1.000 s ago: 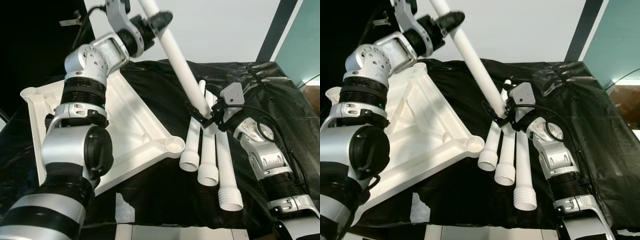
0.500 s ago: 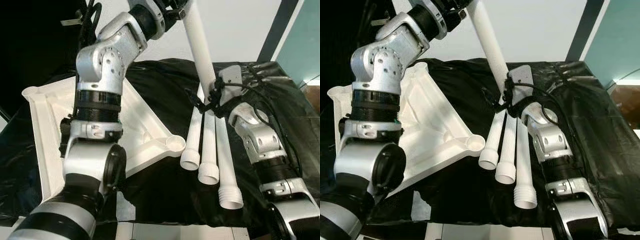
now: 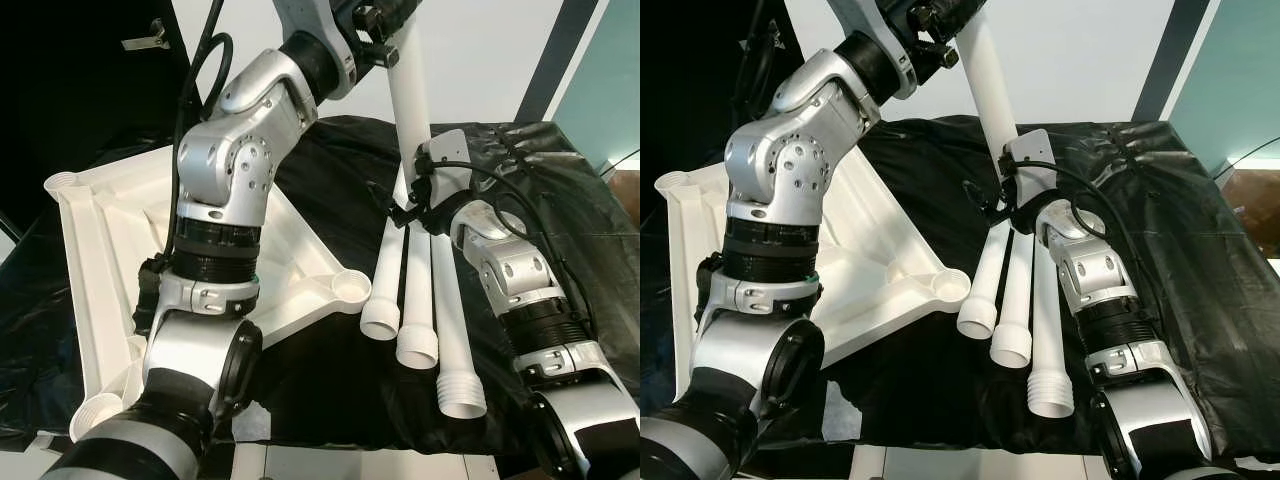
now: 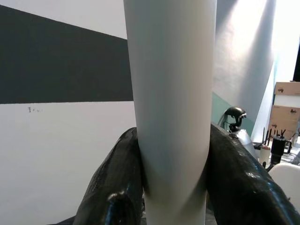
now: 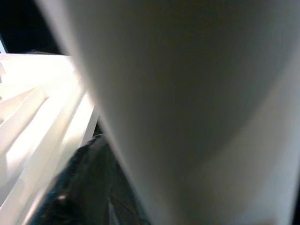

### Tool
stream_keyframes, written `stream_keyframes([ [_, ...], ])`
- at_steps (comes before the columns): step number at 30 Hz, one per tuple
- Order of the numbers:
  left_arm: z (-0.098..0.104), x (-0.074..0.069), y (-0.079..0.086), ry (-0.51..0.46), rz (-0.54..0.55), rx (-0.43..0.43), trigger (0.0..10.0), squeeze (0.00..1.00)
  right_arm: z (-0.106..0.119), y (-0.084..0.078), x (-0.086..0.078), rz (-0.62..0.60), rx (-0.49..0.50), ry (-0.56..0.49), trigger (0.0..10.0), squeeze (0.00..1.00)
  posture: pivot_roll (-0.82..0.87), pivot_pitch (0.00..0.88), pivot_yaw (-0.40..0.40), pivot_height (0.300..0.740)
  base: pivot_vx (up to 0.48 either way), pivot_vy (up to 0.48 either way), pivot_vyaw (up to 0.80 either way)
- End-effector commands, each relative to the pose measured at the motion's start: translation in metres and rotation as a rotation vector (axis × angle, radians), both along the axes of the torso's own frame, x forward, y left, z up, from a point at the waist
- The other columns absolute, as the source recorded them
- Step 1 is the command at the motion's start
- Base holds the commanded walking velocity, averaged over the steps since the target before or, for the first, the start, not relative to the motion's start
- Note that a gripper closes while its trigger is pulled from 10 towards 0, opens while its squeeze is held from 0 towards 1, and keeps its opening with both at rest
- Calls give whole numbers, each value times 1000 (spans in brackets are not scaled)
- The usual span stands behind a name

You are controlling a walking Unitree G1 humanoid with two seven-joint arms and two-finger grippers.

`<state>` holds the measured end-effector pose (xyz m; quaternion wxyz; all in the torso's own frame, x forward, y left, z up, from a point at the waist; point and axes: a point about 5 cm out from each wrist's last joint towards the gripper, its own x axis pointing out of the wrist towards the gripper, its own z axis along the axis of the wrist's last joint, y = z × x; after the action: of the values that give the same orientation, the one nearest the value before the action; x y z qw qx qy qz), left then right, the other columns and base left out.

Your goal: Building children table

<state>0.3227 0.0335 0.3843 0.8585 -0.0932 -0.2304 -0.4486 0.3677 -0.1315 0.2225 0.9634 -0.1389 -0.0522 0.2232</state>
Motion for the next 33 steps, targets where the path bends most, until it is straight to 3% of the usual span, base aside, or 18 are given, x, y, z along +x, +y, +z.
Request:
stream_keyframes([
  [1, 5, -7, -3, -30, -20, -2, 10000, 0, 0, 3, 0, 17, 7, 20, 0, 0, -51, 0, 31, 740, 0, 0, 0],
  [7, 11, -4, -2, -34, -17, -3, 10000, 0, -3, 2, 0, 18, 0, 34, 0, 0, -52, 0, 30, 740, 0, 0, 0],
  [10, 24, 12, -3, -22, -1, 2, 10000, 0, -2, -1, 0, 0, 21, 31, 0, 0, -51, 0, 31, 740, 0, 0, 0],
  [12, 24, 12, -3, -22, -1, 2, 10000, 0, -2, -1, 0, 0, 21, 31, 0, 0, -51, 0, 31, 740, 0, 0, 0],
  [15, 32, 27, -8, -3, 14, 10, 10000, 0, 0, -3, 0, -10, 40, 28, 0, 0, -51, 0, 32, 740, 0, 0, 0],
  [16, 36, 35, -11, 23, 18, 1, 10000, 1000, 0, -4, -1, -20, 61, 32, 0, 0, -51, 0, 33, 740, 0, 0, 0],
  [18, 38, 41, -12, 44, 22, -4, 10000, 1000, 0, -6, -1, -35, 77, 33, 0, 0, -50, 0, 33, 740, 0, 0, 0],
  [19, 39, 47, -11, 57, 40, -2, 10000, 1000, 0, -7, 0, -51, 94, 32, 4510, 0, -49, 0, 33, 740, 0, 0, 0],
  [20, 40, 53, -8, 69, 67, 0, 10000, 1000, 1, -9, 0, -71, 113, 32, 10000, 0, -48, 0, 34, 740, 0, 0, 0],
  [24, 42, 62, 0, 89, 130, 6, 10000, 1000, 1, -13, 1, -103, 149, 27, 10000, 0, -46, 0, 33, 740, 0, 0, 0],
  [25, 42, 64, 3, 93, 152, 10, 10000, 0, 2, -14, 1, -111, 166, 17, 10000, 0, -43, 0, 32, 740, 0, 0, 0],
  [33, 39, 70, 6, 126, 206, 23, 10000, 0, 4, -20, -1, -146, 227, -12, 10000, 0, -37, 0, 27, 740, 0, 0, 0],
])
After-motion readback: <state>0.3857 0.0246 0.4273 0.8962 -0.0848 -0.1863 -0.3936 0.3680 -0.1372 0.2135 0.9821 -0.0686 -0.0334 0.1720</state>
